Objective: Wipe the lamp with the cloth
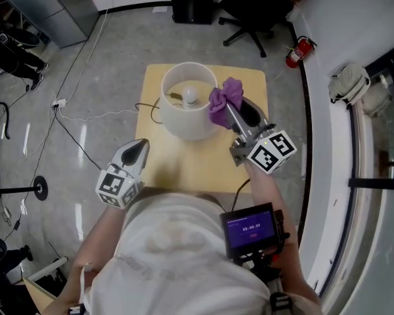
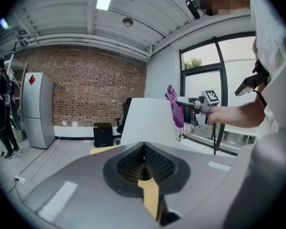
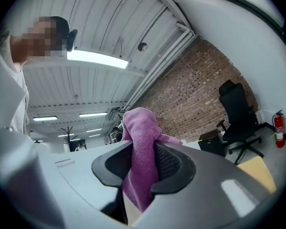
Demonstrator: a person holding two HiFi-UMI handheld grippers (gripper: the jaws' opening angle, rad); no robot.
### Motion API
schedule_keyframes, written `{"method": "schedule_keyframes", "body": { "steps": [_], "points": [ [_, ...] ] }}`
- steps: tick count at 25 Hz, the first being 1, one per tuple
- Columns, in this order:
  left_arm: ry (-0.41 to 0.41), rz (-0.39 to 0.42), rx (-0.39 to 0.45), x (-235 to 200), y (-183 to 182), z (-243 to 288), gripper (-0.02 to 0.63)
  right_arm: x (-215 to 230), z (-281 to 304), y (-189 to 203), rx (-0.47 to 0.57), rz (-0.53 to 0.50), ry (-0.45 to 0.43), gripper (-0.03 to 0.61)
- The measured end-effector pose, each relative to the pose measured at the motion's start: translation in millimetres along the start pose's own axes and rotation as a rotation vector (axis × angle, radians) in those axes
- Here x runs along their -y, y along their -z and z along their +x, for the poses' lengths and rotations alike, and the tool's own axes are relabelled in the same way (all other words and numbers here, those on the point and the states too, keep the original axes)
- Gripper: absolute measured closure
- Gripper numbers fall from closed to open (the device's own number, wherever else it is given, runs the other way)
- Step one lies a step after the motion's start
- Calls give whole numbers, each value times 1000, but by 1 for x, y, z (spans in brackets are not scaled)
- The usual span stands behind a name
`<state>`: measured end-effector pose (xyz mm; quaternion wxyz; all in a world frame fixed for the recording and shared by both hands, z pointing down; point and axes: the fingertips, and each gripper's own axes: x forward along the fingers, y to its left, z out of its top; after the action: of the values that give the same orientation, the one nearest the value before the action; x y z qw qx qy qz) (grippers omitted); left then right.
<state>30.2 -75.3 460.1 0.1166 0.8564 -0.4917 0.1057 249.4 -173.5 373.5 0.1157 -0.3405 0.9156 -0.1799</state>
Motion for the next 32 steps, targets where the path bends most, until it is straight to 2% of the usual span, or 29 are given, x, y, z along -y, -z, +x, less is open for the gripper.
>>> {"method": "schedule_keyframes", "body": {
  "steps": [5,10,18,22,27,30,32],
  "points": [
    [-40,-15,-7,-12,5,-11,612,9,3,17,-6,51,18,449],
    [-39,-13,-15,-15,6,-16,612,30,-7,44,-31,85,87,449],
    [26,2,-15,-17,1,-5,612,83,-30,107,-103,201,239,449],
    [74,5,-15,-17,2,-4,612,96,-48,129,-159,200,349,449],
    [128,-10,-5,-26,3,-3,612,88,-54,104,-110,169,407,449],
    [165,-23,8,-34,2,-1,612,78,-46,71,-57,154,412,449],
    [188,-36,19,-36,2,1,612,70,-38,39,22,176,395,449]
  ]
}}
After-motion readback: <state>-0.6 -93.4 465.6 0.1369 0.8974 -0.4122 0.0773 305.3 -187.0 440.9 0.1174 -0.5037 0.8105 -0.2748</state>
